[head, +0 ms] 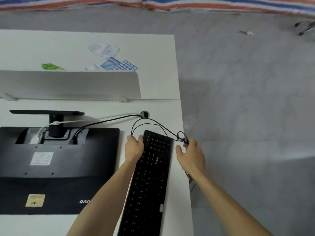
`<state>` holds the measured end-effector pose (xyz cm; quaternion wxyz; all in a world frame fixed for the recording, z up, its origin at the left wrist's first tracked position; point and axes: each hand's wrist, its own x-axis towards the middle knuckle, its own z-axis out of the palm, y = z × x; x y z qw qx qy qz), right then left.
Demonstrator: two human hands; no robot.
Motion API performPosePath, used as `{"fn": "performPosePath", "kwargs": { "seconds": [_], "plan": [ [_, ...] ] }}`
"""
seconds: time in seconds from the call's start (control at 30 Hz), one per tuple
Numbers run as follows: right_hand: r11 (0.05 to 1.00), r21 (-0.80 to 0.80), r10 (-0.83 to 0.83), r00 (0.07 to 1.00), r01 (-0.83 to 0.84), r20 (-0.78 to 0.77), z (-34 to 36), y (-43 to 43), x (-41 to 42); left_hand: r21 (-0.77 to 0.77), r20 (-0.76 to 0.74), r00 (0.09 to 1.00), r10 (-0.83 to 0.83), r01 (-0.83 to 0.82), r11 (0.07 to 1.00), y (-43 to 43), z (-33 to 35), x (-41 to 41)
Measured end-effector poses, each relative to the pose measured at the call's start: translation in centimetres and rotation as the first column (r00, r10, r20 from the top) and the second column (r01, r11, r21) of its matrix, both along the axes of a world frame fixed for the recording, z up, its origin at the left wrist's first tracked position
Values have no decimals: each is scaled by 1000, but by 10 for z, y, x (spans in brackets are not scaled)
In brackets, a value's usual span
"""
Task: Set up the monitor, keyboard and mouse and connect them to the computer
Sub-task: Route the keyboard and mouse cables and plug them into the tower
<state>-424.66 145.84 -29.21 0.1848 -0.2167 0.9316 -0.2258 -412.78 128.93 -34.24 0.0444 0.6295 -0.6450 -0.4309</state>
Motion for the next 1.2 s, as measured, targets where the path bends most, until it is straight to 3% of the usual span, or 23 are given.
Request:
{"fn": "performPosePath", "kwargs": {
  "seconds": [0.17,0.4,0.53,0.7,0.87,1.07,1.2],
  "plan": [
    [972,201,98,989,-118,107,-20,-6,30,-220,196,959,-204,246,944,-15,13,20],
    [925,302,154,954,-230,255,-32,-33,73,-63,278,908,-315,344,937,-39,15,33],
    [913,332,161,957,-237,241,-37,-30,82,5,151,959,-241,243,970,-38,10,43],
    [968,228,70,985,-106,161,-17,-33,62,119,77,964,-255,245,962,-21,3,81],
    [991,7,-137,988,136,67,25,-41,33,112,60,967,-246,238,965,-8,19,100],
    [966,-143,-207,977,213,56,90,-49,10,-111,-112,943,-313,301,947,-41,83,80],
    [953,-258,-157,987,160,33,124,-58,11,-210,-218,877,-428,387,898,-48,120,52]
  ]
}}
